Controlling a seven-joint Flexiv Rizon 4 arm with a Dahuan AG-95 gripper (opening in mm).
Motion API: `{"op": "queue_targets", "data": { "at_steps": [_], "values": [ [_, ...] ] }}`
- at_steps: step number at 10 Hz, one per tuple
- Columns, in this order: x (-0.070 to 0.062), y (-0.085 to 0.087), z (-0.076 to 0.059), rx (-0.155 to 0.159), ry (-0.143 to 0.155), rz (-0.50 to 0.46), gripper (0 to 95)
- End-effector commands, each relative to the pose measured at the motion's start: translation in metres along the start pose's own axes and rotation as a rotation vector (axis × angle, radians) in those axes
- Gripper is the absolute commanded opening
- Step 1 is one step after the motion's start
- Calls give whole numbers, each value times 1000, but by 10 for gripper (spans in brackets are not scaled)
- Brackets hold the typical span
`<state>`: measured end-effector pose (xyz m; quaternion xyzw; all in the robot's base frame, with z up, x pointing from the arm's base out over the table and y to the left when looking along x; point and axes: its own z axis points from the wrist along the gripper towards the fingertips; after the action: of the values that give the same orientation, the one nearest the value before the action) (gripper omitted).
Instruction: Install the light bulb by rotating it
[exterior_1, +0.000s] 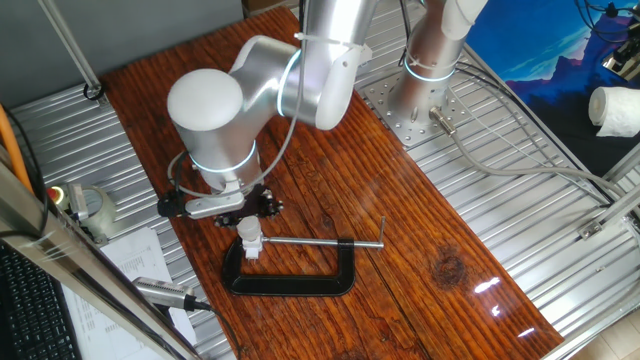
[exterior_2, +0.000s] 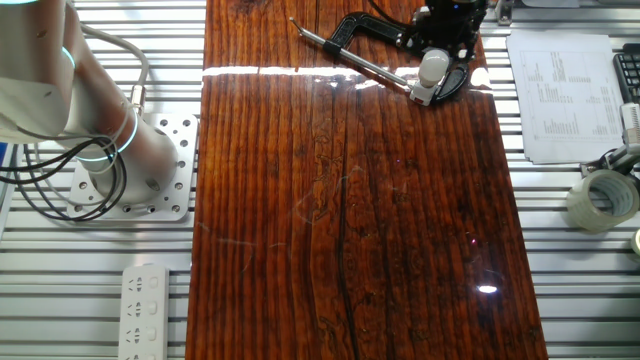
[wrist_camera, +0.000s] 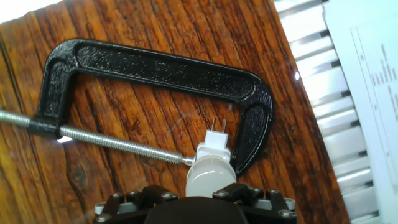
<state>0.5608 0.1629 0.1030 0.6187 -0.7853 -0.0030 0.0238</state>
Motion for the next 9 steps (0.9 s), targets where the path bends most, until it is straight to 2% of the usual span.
{"op": "queue_targets", "data": {
  "at_steps": [1,4,5,6,8,9],
  "values": [
    [-1,-1,0,2,-2,1,570],
    [-1,-1,0,6,-6,2,570],
    [-1,-1,0,10,-8,9,380],
    [-1,-1,1,13,-8,20,380],
    [-2,-2,0,53,-17,46,0],
    [-3,-3,-1,54,-17,52,0]
  ]
}}
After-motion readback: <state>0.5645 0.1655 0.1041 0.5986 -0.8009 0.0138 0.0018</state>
